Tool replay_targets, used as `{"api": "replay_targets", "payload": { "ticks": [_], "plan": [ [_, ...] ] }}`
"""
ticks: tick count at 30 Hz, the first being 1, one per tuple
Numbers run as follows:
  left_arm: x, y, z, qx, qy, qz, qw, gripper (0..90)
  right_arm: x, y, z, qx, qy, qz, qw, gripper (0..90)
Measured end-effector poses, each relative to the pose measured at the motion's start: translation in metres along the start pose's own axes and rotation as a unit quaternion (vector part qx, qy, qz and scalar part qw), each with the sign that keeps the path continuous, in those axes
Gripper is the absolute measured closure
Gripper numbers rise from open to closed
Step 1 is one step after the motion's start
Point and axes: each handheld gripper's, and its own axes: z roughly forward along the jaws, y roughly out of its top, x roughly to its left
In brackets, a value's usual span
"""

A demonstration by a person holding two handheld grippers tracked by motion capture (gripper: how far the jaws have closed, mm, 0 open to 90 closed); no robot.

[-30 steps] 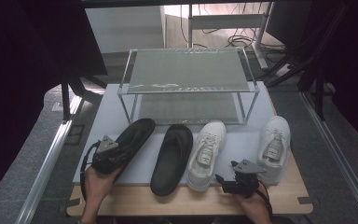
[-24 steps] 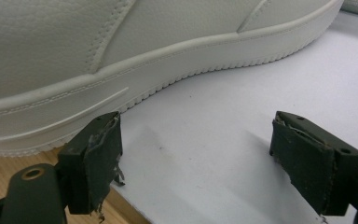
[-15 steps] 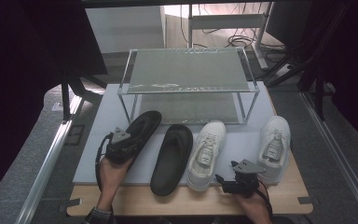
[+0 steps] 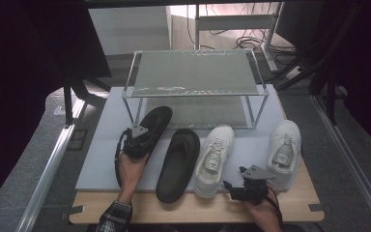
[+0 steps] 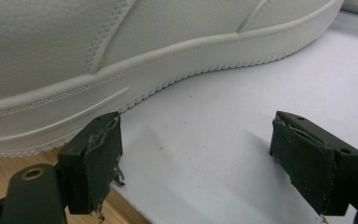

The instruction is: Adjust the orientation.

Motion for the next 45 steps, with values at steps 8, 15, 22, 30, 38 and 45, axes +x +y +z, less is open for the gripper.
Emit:
{"api": "replay_targets", "payload": {
  "ticks": [8,15,22,30,38,45],
  "plan": [
    [-0.004,0.006,0.021,0.007,0.028,0.001,0.9996,80.9,0.0,0.0,0.0,0.0,0.0,0.0,1.0,17.0],
    [-0.004,0.008,0.04,0.036,0.013,-0.005,0.9992,80.6,0.0,0.0,0.0,0.0,0.0,0.0,1.0,17.0],
    [-0.001,0.007,0.03,0.028,-0.006,-0.006,0.9996,73.7,0.0,0.0,0.0,-0.001,0.002,0.001,1.0,17.0],
    [0.017,-0.009,-0.004,0.018,-0.059,-0.046,0.9971,72.6,0.0,0.0,0.0,0.0,0.001,0.001,1.0,17.0],
    [0.03,-0.037,-0.047,0.012,-0.054,-0.036,0.9978,89.3,0.0,0.0,0.0,0.0,0.0,0.0,1.0,17.0],
    [0.029,-0.071,-0.071,0.024,-0.055,-0.023,0.9979,89.6,0.0,0.0,0.0,0.0,0.0,0.0,1.0,17.0]
  ]
}}
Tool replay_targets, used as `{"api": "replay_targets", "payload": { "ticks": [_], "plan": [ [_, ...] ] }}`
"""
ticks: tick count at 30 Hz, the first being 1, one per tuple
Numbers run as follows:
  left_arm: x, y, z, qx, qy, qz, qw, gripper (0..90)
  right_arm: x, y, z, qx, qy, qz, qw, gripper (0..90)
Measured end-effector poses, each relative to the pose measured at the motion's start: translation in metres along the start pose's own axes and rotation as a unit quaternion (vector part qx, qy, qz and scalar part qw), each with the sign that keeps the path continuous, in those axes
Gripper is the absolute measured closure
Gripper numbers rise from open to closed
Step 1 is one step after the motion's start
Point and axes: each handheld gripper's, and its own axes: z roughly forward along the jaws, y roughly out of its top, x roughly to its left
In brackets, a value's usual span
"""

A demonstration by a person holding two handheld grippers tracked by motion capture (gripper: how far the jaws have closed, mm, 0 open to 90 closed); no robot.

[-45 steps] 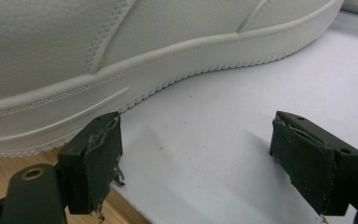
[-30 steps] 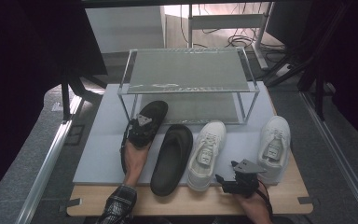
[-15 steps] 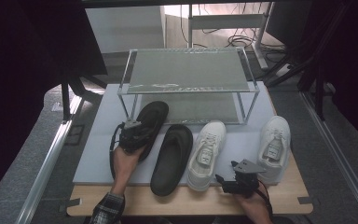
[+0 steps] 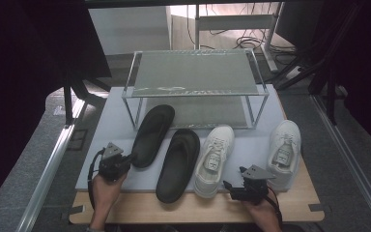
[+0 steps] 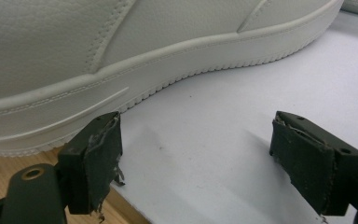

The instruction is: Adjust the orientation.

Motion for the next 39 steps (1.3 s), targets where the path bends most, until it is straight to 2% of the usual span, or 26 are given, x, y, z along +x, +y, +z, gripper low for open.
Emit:
{"api": "replay_targets", "payload": {
  "ticks": [7,11,15,20,24,39],
  "plan": [
    [-0.003,-0.025,0.0,0.015,0.005,0.003,0.9999,89.6,0.0,0.0,0.0,0.0,0.0,0.0,1.0,17.0],
    [-0.001,-0.029,0.005,0.018,0.003,-0.003,0.9998,89.6,0.0,0.0,0.0,0.0,0.0,0.0,1.0,17.1],
    [-0.002,-0.03,0.013,0.026,0.012,0.006,0.9996,89.6,0.0,0.0,0.0,0.0,0.0,0.0,1.0,17.1],
    [0.0,-0.027,0.02,0.018,0.009,0.0,0.9998,89.7,0.0,0.0,0.0,0.0,0.0,0.0,1.0,17.1],
    [-0.001,-0.021,0.027,0.02,0.013,0.008,0.9997,89.6,0.0,0.0,0.0,0.0,0.0,0.0,1.0,17.1],
    [-0.007,0.0,0.057,0.016,0.018,0.02,0.9995,89.6,0.0,0.0,0.0,0.0,0.0,0.0,1.0,17.1]
  ]
}}
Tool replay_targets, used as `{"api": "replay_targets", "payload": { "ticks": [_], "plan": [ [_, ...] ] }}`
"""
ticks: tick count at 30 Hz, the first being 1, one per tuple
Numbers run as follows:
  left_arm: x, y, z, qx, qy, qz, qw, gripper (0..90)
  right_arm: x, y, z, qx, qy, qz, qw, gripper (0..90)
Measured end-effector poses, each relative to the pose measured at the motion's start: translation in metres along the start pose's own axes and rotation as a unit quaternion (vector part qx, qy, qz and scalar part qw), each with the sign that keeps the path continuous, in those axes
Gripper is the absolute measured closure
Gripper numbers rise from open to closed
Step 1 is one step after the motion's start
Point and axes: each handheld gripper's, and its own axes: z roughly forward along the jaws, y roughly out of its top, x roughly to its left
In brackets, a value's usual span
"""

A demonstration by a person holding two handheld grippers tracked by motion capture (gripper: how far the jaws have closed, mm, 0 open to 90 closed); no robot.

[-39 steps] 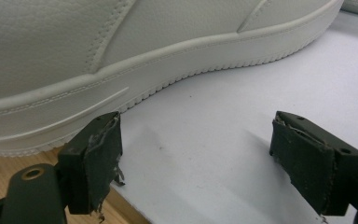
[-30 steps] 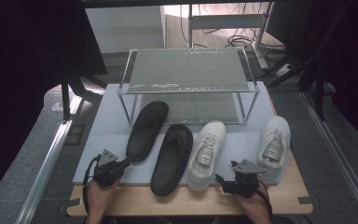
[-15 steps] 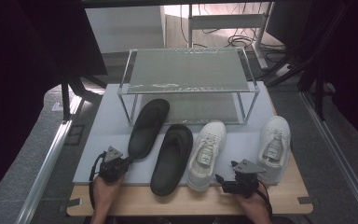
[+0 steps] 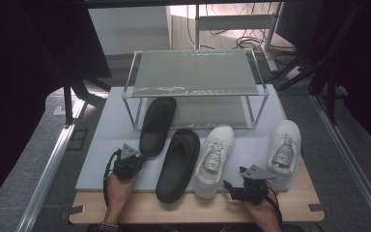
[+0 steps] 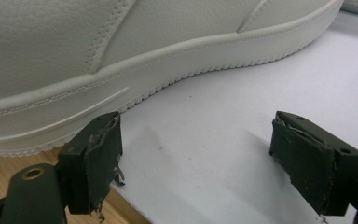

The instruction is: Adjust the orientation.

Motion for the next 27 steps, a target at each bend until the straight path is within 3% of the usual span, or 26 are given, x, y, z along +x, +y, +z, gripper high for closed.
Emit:
{"api": "replay_targets", "payload": {
  "ticks": [14,27],
  "plan": [
    [0.0,0.026,0.015,-0.016,0.003,0.001,0.9999,89.6,0.0,0.0,0.0,0.0,0.0,0.0,1.0,17.1],
    [0.0,0.044,0.035,-0.008,0.006,0.004,0.9999,89.6,0.0,0.0,0.0,0.0,0.0,0.0,1.0,17.1]
  ]
}}
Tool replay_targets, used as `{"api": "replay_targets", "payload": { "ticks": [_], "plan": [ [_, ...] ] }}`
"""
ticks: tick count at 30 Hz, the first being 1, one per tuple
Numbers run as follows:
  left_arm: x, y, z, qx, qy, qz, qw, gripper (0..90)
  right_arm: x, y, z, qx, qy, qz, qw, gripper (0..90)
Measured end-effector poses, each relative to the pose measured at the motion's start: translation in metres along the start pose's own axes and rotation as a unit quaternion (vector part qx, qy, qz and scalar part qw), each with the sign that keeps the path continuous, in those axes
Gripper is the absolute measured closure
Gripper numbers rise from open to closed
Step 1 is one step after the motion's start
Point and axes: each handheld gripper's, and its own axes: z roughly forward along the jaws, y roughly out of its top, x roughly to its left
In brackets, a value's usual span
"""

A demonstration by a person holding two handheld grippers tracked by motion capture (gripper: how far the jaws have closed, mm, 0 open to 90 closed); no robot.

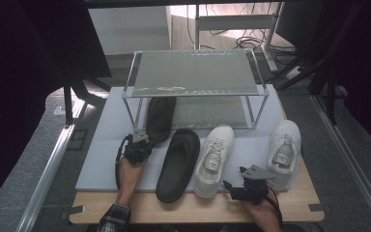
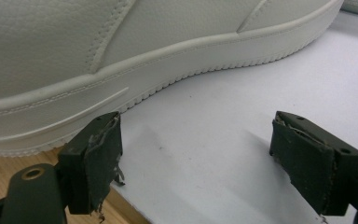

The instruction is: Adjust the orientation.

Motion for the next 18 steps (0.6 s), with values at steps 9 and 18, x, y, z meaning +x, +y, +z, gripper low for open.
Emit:
{"api": "replay_targets", "payload": {
  "ticks": [9,18],
  "plan": [
    [0.002,0.01,0.014,-0.001,0.008,0.001,1.0,89.6,0.0,0.0,0.0,0.0,0.0,0.0,1.0,17.1],
    [0.008,0.018,0.025,-0.001,0.012,-0.007,0.9999,89.6,0.0,0.0,0.0,0.0,0.0,0.0,1.0,17.1]
  ]
}}
